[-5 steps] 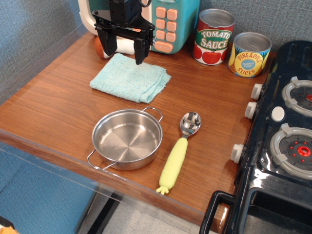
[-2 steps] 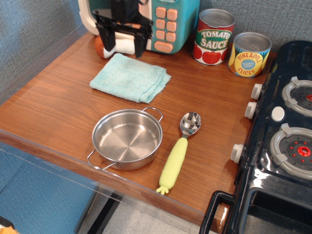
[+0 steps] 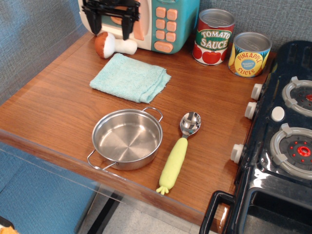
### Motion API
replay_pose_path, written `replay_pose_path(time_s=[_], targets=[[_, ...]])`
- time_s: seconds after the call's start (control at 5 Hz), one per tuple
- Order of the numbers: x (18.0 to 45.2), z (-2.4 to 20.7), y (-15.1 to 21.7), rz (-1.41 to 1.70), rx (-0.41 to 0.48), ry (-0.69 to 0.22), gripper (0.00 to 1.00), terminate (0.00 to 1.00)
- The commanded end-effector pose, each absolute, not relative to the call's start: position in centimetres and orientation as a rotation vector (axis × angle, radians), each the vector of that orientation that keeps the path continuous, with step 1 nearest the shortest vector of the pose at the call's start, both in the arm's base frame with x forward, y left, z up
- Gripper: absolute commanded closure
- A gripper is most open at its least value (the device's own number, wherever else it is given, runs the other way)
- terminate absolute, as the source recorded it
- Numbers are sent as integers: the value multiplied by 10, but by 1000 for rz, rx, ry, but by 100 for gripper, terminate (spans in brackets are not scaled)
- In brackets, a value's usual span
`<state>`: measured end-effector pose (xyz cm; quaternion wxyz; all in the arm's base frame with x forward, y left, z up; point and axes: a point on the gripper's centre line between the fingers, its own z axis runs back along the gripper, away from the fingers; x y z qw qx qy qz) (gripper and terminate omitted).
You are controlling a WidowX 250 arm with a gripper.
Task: Move the mushroom into the pot.
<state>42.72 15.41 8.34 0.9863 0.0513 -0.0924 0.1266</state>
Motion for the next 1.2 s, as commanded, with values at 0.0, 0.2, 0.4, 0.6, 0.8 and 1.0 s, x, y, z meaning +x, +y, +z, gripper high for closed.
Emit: replay_pose_path(time_s=[0.0,0.2,0.4,0.6,0.8,1.0], targets=[[440,85,184,361,151,-207,0,0],[442,80,189,381,152,-218,0,0],[442,74,191,391,158,-215,0,0],[440,71,190,399,146,-224,0,0],[437,67,188,415,137,-231,0,0],[436,63,186,413,113,-244,100,0]])
